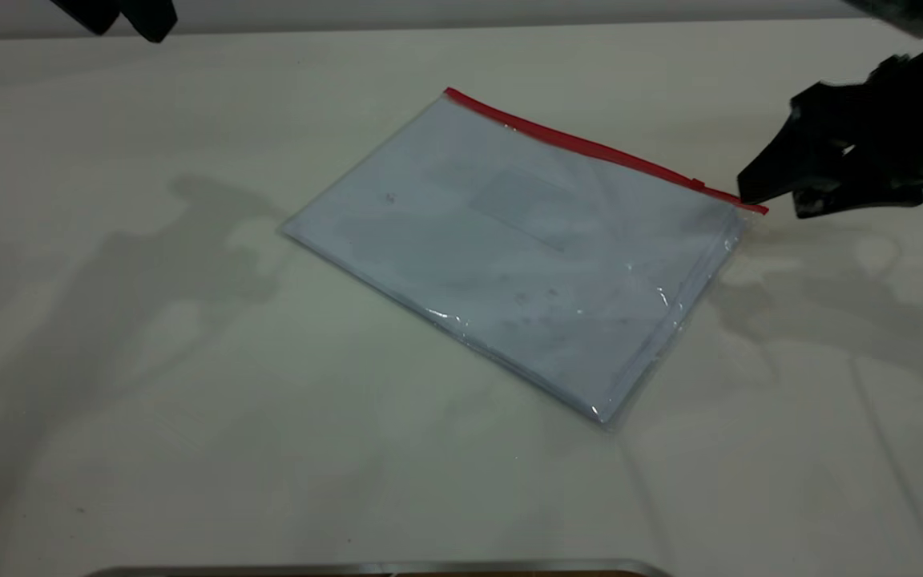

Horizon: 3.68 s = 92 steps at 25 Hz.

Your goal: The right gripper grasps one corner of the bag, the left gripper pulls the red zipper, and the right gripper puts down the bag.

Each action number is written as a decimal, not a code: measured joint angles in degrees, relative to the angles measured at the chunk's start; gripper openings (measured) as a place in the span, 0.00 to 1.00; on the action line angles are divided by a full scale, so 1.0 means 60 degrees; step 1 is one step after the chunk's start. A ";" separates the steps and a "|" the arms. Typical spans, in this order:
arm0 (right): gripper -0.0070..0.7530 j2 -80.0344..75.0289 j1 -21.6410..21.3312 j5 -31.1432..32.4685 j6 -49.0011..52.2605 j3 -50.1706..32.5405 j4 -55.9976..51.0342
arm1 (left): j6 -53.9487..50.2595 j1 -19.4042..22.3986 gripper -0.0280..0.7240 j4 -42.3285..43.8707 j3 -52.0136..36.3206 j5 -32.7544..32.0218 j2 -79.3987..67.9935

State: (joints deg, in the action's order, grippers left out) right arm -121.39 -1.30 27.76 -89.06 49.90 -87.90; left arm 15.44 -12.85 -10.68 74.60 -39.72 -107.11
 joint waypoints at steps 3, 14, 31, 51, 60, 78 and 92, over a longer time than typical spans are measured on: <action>0.77 -0.0571 0.0000 0.0000 -0.0203 0.0433 -0.0076 | 0.0000 0.0000 0.68 0.0002 0.0008 0.0000 0.0000; 0.77 -0.2202 -0.0560 0.0965 -0.0563 0.1577 -0.0087 | 0.0053 0.0000 0.68 0.0002 0.0008 -0.0015 0.0000; 0.77 -0.3571 -0.0935 0.2162 -0.1710 0.2615 -0.0803 | 0.0053 0.0000 0.68 -0.0032 0.0008 -0.0032 0.0000; 0.28 -0.4212 -0.0632 0.4095 -0.3427 0.2675 -0.2298 | 0.0015 -0.0007 0.68 -0.0035 0.0008 0.0092 0.0000; 0.05 -0.4146 -0.0632 0.5048 -0.3956 0.2839 -0.1971 | 0.1322 -0.0007 0.68 -0.0059 0.0008 0.0319 -0.0026; 0.05 -0.1283 0.1554 0.3403 -0.4252 0.2893 0.0479 | 0.9043 -0.0663 0.68 -0.4692 0.2339 -0.1256 -0.2036; 0.05 -0.1189 0.2610 0.5126 -0.4767 0.2893 0.1175 | 1.0913 -0.1472 0.68 -0.4605 0.3713 -0.3050 -0.2946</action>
State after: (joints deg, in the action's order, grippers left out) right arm -128.52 14.35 58.52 -117.66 67.26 -80.84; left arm 80.91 -21.68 -38.31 96.88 -58.02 -124.79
